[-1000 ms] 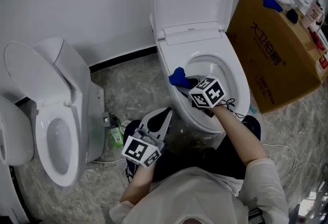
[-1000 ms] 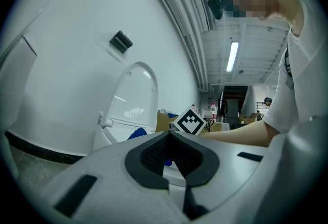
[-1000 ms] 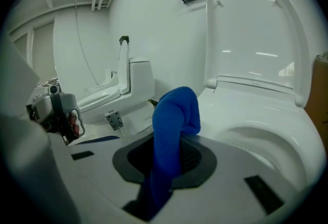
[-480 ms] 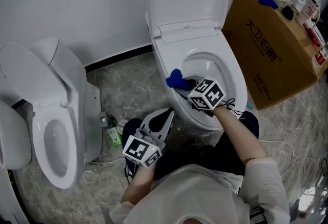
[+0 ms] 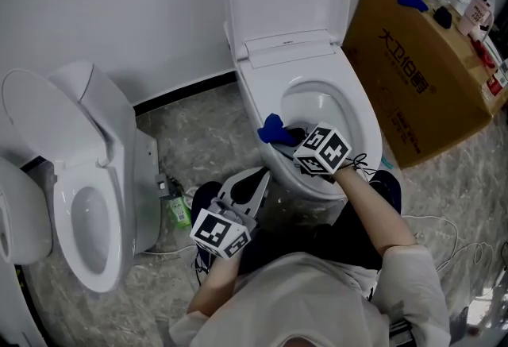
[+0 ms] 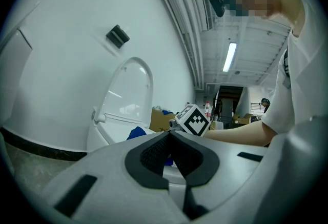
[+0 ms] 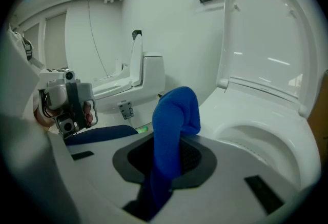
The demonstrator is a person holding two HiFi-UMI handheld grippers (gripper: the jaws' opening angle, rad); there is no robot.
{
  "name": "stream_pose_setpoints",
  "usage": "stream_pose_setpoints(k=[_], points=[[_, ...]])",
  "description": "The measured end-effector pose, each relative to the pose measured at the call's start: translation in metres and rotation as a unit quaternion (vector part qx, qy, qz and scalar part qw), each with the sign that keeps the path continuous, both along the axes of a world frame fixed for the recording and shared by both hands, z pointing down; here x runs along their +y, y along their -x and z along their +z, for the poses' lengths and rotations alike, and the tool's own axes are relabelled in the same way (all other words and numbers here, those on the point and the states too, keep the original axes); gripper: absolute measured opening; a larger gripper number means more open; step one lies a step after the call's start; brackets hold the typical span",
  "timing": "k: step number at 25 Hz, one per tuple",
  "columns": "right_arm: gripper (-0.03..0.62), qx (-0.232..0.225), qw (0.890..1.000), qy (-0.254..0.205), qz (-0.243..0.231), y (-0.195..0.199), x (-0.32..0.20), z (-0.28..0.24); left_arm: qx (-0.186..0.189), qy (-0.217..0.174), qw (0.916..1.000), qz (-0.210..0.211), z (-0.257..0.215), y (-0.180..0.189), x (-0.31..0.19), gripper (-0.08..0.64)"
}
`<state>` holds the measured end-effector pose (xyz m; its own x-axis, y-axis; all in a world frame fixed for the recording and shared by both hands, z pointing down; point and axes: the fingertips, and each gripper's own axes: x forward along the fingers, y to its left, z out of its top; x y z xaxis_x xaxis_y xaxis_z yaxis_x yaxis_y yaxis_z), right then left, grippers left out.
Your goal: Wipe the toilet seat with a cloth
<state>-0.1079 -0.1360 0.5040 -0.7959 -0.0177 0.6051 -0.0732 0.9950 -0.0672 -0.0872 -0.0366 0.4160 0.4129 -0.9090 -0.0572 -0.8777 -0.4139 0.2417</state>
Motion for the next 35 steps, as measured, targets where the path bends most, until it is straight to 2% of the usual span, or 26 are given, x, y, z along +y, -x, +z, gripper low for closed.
stream_pose_setpoints(k=[6, 21, 30, 35], points=[[0.051, 0.011, 1.000, -0.009, -0.025, -0.009, 0.015, 0.001, -0.014, 0.001, 0.9999, -0.004, 0.003, 0.000, 0.002, 0.005], [0.051, 0.029, 0.998, -0.012, -0.056, -0.029, 0.041, 0.002, -0.001, 0.005, 0.9998, -0.017, 0.007, 0.010, -0.001, 0.005], [0.051, 0.043, 0.995, -0.034, -0.079, -0.045, 0.057, 0.002, -0.004, 0.008, 0.9999, -0.012, 0.008, 0.008, 0.002, 0.005], [0.051, 0.051, 0.995, -0.052, -0.075, -0.052, 0.065, 0.002, -0.004, 0.008, 0.9999, -0.007, 0.011, 0.005, 0.003, 0.005]])
